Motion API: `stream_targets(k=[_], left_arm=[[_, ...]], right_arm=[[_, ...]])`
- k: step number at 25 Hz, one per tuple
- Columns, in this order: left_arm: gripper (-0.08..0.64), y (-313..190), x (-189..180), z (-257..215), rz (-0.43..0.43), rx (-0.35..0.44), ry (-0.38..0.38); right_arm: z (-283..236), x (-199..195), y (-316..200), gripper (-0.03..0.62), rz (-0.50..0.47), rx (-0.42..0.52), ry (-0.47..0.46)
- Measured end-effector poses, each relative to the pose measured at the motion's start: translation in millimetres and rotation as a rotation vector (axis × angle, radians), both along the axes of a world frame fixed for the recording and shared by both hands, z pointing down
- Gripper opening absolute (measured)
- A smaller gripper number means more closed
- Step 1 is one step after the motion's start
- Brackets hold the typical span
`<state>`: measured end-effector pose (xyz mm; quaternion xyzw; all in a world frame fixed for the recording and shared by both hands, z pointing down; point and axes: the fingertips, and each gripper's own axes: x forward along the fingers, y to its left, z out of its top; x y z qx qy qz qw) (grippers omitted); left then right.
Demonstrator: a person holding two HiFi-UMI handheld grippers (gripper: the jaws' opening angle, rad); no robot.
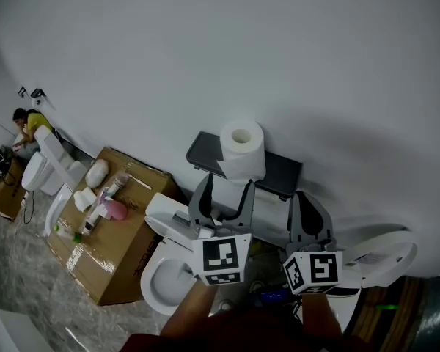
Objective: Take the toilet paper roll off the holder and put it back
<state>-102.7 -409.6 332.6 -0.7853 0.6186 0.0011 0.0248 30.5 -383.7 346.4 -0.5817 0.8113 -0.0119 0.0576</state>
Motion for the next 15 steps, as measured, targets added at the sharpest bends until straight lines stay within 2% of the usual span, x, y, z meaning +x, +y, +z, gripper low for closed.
stream_targets(k=[5,8,15], left_arm=[[0.394,-21,14,-1,0.017,-0.016,-0.022],[0.424,-32,18,0,0.002,-0.023,-0.006],[0.465,-57,22,2,-0.021,-0.04,0.0]], right_arm=[[1,9,-3,0.017,0.01,-0.001,-0.003],[2,13,-3,0.017,0.011,0.001,-0.002],[6,19,-6,0.017,0.004,-0.005,0.004]])
